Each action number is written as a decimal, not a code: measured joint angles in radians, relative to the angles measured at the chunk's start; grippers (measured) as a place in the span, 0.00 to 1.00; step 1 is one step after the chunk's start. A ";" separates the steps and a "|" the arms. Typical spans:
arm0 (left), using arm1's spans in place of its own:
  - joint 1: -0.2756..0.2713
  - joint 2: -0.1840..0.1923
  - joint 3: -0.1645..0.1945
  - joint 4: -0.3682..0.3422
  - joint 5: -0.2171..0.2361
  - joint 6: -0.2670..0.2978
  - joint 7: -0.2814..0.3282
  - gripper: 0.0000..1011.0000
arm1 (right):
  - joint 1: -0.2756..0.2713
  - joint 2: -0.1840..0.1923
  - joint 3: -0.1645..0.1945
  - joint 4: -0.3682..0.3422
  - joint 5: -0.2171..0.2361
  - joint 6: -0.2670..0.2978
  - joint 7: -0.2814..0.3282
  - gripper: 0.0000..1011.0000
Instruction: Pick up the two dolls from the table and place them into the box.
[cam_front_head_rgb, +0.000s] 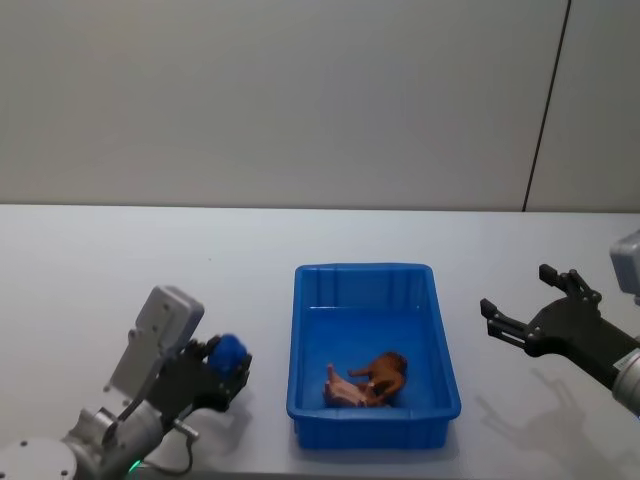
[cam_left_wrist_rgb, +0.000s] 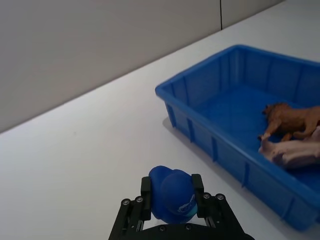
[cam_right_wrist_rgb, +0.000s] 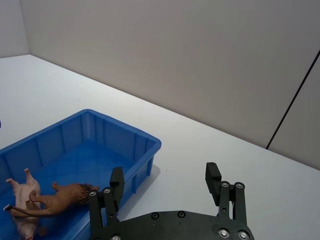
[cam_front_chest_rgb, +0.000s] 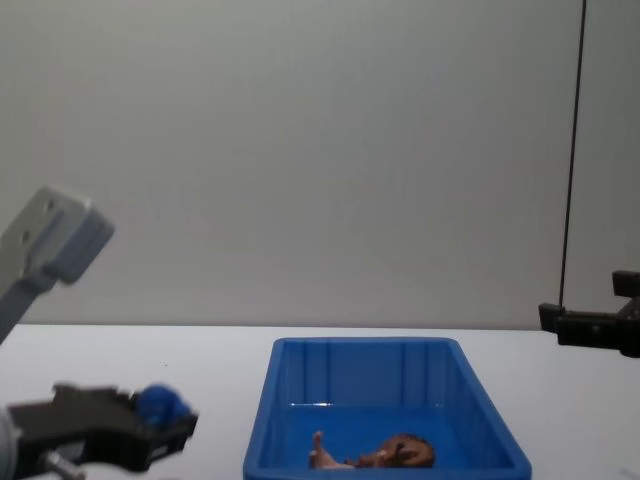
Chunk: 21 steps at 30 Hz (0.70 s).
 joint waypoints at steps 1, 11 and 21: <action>-0.008 -0.004 0.000 -0.008 0.010 -0.004 -0.004 0.46 | 0.000 0.000 0.000 0.000 0.000 0.000 0.000 0.99; -0.070 -0.056 0.016 -0.019 0.077 -0.057 -0.059 0.39 | 0.000 0.000 0.000 0.000 0.000 0.000 0.000 0.99; -0.137 -0.120 0.041 0.019 0.127 -0.126 -0.130 0.49 | 0.000 0.000 0.000 0.000 0.000 0.000 0.000 0.99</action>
